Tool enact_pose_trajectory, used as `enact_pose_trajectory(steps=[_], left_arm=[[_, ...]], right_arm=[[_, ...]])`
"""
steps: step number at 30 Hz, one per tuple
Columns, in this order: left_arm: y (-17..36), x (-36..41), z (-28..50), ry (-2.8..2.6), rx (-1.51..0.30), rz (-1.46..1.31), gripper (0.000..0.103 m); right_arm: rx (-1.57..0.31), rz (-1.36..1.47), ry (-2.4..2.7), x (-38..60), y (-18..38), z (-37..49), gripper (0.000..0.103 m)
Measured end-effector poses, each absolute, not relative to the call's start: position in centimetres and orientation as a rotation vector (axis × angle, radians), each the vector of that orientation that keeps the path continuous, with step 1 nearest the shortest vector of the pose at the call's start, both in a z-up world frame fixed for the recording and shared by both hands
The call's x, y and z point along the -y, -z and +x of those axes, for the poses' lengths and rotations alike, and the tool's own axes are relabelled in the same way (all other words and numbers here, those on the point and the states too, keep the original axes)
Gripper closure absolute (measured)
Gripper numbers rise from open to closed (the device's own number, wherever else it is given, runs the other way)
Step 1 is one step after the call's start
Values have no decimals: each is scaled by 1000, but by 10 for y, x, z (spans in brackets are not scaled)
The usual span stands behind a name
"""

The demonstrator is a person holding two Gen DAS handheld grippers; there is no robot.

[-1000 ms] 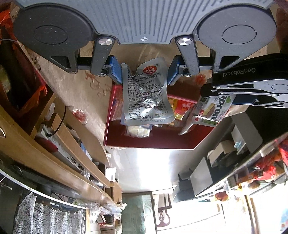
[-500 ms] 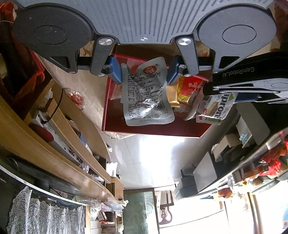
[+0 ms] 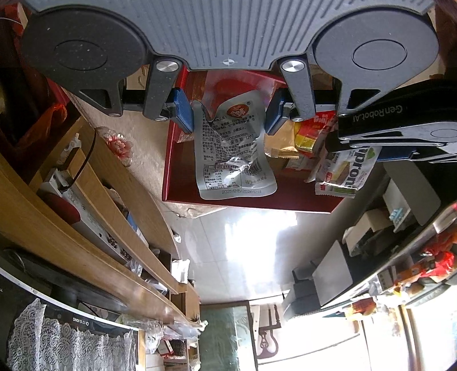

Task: Organize snacks
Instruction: 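Lower both packets into the red box and open both grippers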

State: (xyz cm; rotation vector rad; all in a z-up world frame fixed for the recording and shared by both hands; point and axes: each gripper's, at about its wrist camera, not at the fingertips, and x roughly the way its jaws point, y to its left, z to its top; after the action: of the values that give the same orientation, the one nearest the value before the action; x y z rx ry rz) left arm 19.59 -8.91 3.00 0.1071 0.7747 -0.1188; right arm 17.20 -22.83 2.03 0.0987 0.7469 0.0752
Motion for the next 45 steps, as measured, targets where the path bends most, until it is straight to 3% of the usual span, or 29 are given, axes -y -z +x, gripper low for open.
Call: enact_pose_trajectory(steps=[45], left_arm=[[6, 80, 245, 86, -916, 58, 46]], right_arm=[[-830, 78, -95, 224, 3, 210, 39]])
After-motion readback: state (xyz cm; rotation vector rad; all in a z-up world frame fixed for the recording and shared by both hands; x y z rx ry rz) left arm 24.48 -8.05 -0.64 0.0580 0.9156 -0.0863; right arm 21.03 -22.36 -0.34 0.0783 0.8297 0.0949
